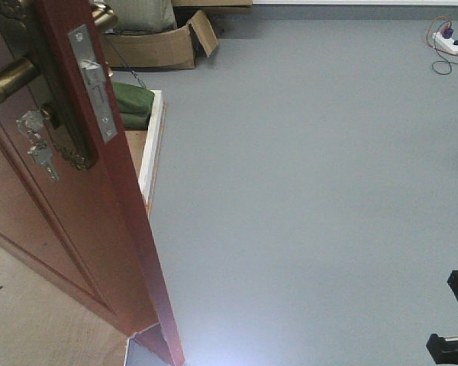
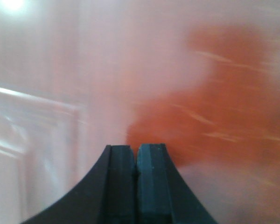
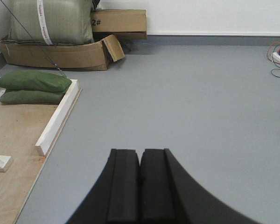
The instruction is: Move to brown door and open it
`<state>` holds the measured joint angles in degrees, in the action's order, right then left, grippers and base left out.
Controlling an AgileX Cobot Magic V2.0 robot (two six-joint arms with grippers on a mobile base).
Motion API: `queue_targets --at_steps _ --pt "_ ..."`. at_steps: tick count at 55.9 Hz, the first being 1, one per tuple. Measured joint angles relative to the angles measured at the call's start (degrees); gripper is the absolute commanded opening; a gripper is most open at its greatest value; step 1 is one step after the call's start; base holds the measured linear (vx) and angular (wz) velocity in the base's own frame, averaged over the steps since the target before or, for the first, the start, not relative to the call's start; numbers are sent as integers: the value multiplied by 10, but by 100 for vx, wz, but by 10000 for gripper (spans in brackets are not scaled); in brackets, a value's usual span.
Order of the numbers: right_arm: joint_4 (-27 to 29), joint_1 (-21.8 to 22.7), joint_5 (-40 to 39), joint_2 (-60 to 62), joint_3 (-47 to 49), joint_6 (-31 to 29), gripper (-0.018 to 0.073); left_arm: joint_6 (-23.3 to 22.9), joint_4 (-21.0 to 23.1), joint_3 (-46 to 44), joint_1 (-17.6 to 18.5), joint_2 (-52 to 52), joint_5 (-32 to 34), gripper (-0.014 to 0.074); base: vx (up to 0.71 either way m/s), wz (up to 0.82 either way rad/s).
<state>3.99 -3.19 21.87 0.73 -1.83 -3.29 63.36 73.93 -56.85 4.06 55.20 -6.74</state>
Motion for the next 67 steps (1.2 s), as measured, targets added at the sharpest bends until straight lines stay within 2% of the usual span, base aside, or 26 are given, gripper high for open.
queue_targets --at_steps 67 --pt "0 0 0 0 0 0 0 0 0 0 1 1 -8 -4 17 -2"
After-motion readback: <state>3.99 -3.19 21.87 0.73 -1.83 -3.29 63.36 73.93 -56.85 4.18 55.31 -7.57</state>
